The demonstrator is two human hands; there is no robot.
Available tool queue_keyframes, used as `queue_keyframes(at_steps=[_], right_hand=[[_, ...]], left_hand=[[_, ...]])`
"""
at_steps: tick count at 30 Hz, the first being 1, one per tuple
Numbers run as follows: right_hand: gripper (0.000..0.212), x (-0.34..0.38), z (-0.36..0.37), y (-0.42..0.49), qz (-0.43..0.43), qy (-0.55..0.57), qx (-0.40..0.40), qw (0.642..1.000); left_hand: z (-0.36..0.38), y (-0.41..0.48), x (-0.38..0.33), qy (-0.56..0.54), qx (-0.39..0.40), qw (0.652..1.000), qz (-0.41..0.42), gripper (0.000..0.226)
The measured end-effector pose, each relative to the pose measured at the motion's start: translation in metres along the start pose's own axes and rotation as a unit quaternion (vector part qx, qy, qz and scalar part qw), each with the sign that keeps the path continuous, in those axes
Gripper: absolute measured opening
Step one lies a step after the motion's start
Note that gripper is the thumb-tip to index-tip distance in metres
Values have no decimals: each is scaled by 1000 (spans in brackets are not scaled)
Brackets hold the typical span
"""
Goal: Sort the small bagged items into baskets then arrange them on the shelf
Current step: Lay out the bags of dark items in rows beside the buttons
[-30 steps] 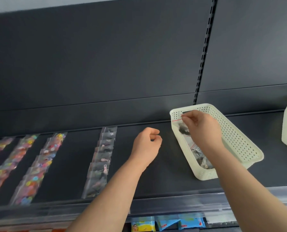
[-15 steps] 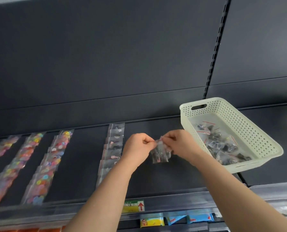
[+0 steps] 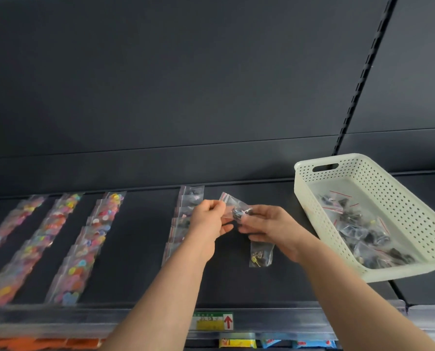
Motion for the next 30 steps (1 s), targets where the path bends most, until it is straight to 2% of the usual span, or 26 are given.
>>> queue_keyframes(at_steps=[4,9,13,17,20,26,28,30], right_hand=[[9,-4,-27,21,-14,-26,-141,990],[22,17,-47,51,-75,-220,-245,941],[32,17,-55,75,-74,-266,-277,920],[41,12,-60,87,-63,-280,-302,909],[44,12,-64,90,-62,-290,-314,902],[43,14,-65,91,-65,-325,-321,887],[39,14,-64,91,-66,-326,-313,889],[32,15,-63,90,-64,-316,-291,901]], left_hand=[[2,16,2,53,-27,998,5,9],[5,48,-17,204,-75,974,56,16],[14,79,-25,315,-98,941,78,33],[25,99,-28,437,-93,889,102,30],[26,107,-27,471,-94,872,99,31],[27,105,-31,491,-114,857,106,19],[25,106,-30,475,-116,866,105,17],[22,106,-26,435,-110,889,95,15]])
Point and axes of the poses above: each hand's wrist, its own y-axis towards the middle knuckle, its own z-axis out of the palm, x = y × z, the point moved 9 cm from there along y, towards the middle knuckle, and after that the axes turned 3 degrees about -z, right-handed, at the moved point
